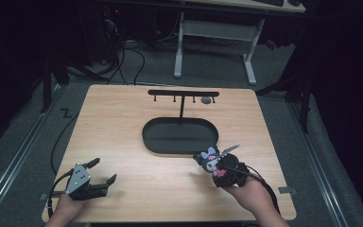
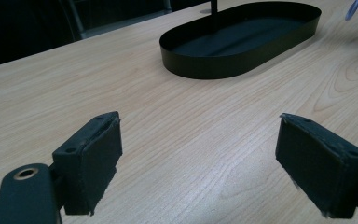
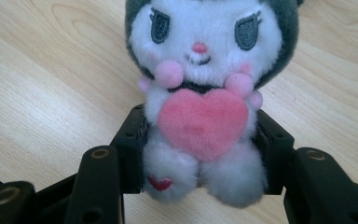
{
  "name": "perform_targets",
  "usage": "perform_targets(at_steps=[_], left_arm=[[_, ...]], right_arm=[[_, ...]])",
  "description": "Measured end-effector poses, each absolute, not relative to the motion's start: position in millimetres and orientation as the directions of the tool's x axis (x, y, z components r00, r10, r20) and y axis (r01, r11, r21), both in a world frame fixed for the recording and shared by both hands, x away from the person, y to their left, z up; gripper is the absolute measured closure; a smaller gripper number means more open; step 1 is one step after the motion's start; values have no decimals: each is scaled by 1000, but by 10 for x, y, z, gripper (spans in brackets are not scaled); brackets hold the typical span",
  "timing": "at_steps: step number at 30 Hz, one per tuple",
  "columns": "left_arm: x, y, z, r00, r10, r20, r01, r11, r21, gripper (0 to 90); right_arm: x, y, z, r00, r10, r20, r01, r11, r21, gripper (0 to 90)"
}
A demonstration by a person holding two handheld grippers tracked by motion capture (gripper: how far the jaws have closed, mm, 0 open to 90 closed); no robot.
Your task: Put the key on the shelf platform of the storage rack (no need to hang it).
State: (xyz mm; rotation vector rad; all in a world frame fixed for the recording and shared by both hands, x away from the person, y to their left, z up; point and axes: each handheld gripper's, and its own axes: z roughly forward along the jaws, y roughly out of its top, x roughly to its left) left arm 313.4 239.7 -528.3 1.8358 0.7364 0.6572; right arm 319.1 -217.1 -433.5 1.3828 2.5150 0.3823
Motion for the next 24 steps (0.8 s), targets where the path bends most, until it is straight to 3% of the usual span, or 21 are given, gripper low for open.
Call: perform_targets(at_steps=[24], left_arm=[[3123,2394,-5285,665,738,116,180,-309,934,154]], right_arm=[[3715,-2126,-4127,-471,876,-105,815,478,329,487]])
